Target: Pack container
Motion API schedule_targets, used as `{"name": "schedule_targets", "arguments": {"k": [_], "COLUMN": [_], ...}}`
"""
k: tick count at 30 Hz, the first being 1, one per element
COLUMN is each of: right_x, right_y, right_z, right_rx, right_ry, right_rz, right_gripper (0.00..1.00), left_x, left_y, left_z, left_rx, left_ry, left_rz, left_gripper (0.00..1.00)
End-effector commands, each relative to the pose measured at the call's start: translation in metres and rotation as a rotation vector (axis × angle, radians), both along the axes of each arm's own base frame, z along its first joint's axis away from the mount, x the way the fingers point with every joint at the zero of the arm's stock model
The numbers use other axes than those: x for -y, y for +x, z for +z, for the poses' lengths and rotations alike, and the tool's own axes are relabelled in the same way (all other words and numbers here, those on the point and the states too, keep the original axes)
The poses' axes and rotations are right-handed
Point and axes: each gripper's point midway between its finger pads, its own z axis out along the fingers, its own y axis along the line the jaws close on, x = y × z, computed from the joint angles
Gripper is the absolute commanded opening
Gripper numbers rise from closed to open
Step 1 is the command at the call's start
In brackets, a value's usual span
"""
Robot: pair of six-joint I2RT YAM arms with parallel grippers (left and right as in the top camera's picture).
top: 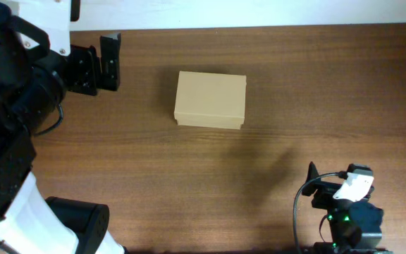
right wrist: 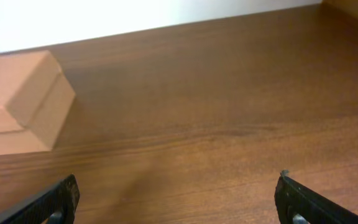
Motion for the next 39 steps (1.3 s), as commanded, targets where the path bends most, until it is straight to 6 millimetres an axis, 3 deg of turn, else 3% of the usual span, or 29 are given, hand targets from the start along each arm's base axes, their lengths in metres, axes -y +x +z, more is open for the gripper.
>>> {"name": "schedule_targets", "arguments": {"k": [1, 8, 35, 39], "right_x": [0.01, 0.012, 0.012, 0.012], "right_y": [0.001, 0.001, 0.002, 0.002], "right_z": [-0.011, -0.037, -0.035, -0.035], "right_rx": [0.019, -0.037, -0.031, -0.031], "right_ry": [-0.01, -0.014, -0.014, -0.014], "right_rz": [-0.055, -0.067, -0.067, -0.067], "right_gripper": [0.99, 0.99, 0.99, 0.99], "left_x": [-0.001, -0.001, -0.001, -0.003], "left_y": [0.001, 0.001, 0.003, -0.007], "left_z": [-0.001, -0.001, -0.002, 0.001], "left_rx": [-0.002, -0.002, -0.007, -0.003], "left_ry": [0.007, 0.007, 0.009, 0.009], "left_rz": [0.005, 0.005, 0.005, 0.005], "left_gripper": [0.99, 0.99, 0.99, 0.99]}}
